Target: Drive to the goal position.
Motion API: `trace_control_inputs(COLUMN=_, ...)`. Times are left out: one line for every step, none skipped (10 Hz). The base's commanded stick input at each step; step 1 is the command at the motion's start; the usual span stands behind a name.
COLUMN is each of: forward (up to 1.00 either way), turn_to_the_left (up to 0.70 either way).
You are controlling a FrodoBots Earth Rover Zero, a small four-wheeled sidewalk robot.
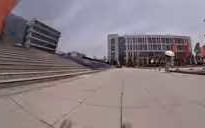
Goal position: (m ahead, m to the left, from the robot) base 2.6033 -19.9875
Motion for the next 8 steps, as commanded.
trace_control_inputs(forward=0.0, turn_to_the_left=1.0)
trace_control_inputs(forward=0.0, turn_to_the_left=1.0)
trace_control_inputs(forward=0.0, turn_to_the_left=1.0)
trace_control_inputs(forward=0.0, turn_to_the_left=1.0)
trace_control_inputs(forward=0.0, turn_to_the_left=1.0)
trace_control_inputs(forward=0.0, turn_to_the_left=1.0)
trace_control_inputs(forward=0.0, turn_to_the_left=1.0)
trace_control_inputs(forward=0.0, turn_to_the_left=1.0)
